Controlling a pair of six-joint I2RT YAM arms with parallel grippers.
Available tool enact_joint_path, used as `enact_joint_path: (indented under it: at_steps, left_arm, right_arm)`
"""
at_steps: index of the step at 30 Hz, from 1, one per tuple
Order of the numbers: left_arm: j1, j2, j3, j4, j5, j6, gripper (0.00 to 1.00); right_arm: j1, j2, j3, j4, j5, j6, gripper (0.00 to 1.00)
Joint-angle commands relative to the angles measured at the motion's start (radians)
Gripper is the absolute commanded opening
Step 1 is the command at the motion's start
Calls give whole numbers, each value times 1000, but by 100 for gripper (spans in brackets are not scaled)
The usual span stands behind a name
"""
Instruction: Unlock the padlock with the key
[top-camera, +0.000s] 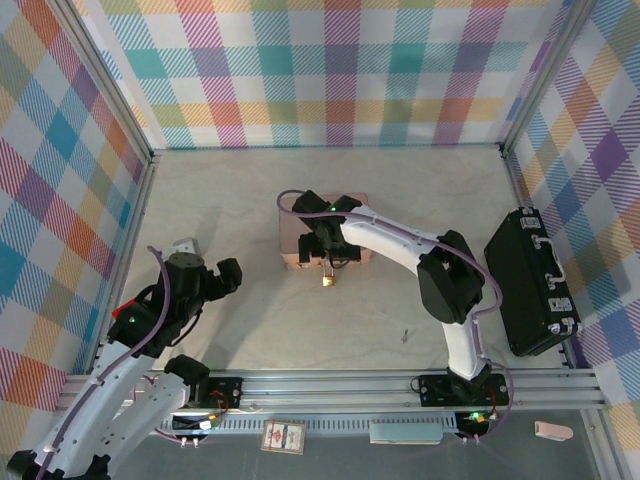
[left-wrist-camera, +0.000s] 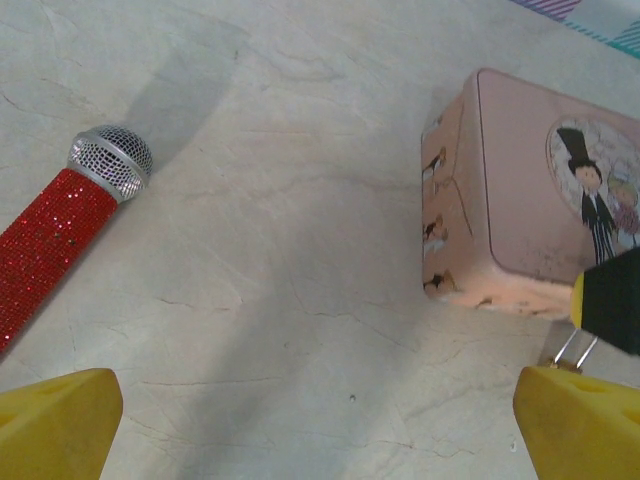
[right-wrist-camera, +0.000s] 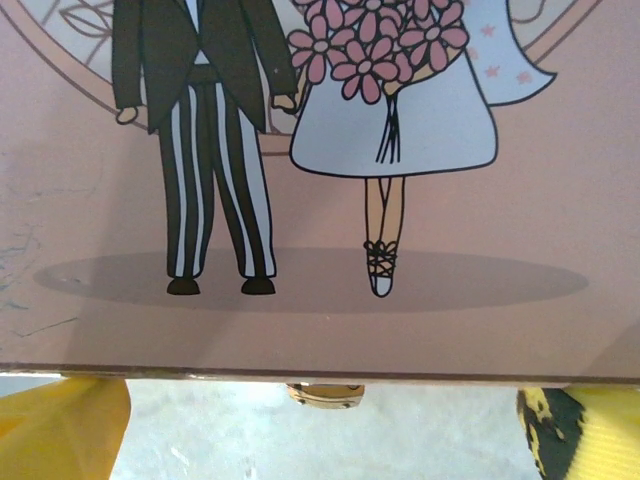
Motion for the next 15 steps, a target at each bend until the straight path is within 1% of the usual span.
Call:
enact_joint_path:
  at_steps: [1, 4, 6, 12, 15]
  left_arm:
    - [-3, 12, 41, 7, 8, 8, 100]
    - [-3, 24, 37, 15, 35, -1, 100]
    - [-3, 29, 30, 28, 58, -4, 100]
    - [-3, 56, -4, 85, 109, -10, 100]
    - [-3, 75, -13, 115, 124, -10, 100]
  right_arm:
    - [-24, 28, 37, 64, -3, -67, 99]
    - [-27, -22, 25, 39, -12, -85, 99]
    - [-27, -87, -24, 29, -42, -80, 99]
    - [-14, -374, -267, -39, -88, 8, 99]
    - [-2, -500, -391, -104, -102, 86, 94]
